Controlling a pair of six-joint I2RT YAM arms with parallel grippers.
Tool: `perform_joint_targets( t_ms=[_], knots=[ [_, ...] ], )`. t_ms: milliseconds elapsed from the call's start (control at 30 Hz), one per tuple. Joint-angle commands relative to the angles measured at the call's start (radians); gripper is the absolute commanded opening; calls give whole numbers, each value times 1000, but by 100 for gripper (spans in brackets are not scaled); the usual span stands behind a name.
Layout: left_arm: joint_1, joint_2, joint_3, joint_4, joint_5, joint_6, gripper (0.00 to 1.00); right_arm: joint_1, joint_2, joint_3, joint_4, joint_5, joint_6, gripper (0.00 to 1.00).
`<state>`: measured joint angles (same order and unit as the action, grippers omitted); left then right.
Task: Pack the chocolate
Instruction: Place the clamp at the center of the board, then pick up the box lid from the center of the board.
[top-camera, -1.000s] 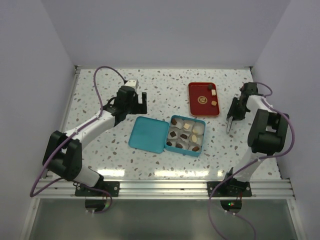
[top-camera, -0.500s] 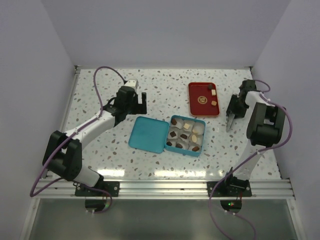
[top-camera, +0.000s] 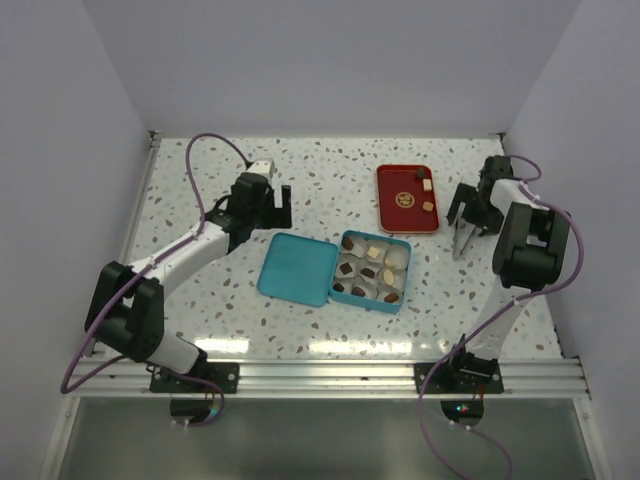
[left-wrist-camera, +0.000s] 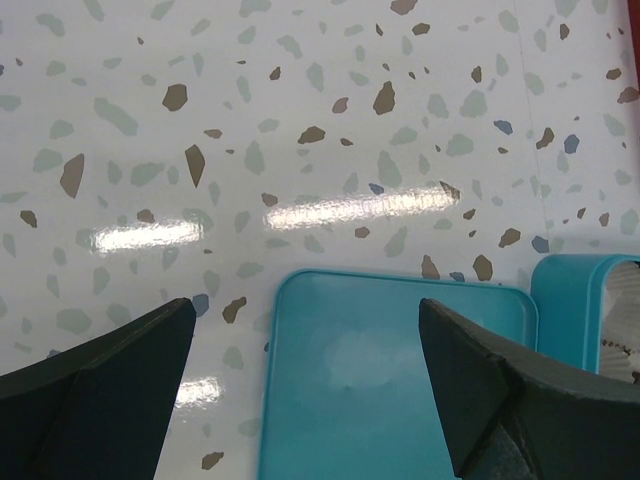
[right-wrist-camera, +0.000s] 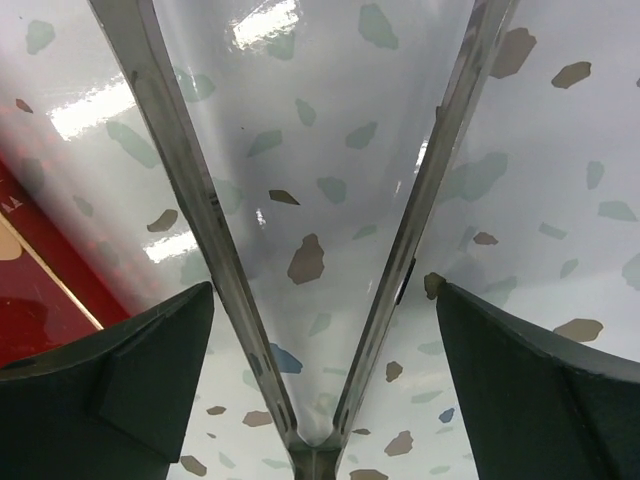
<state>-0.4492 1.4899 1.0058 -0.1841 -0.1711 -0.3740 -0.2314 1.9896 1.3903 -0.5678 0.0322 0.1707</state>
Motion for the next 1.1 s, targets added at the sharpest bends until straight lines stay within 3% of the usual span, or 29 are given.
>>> perform_joint_targets(
  t_ms=[0,300,467,633,933,1067],
  knots=[
    [15,-31,-27,44,-11,21,100,-6,-52,12,-3,40,4,97],
    [18,-85,-131,60,-11,-8,100,26,-369,-66,-32,-21,46,98],
    [18,-83,-173,34,-60,-65,100,168,-478,-108,-70,-11,46,98],
    [17,-66,-194,14,-100,-88,100,251,-546,-151,-84,-103,73,95],
    [1,-2,-185,-40,-140,-88,89,372,-617,-191,-104,-129,113,93],
    [-9,38,-171,-63,-134,-88,80,440,-600,-209,-96,-121,125,92]
  ],
)
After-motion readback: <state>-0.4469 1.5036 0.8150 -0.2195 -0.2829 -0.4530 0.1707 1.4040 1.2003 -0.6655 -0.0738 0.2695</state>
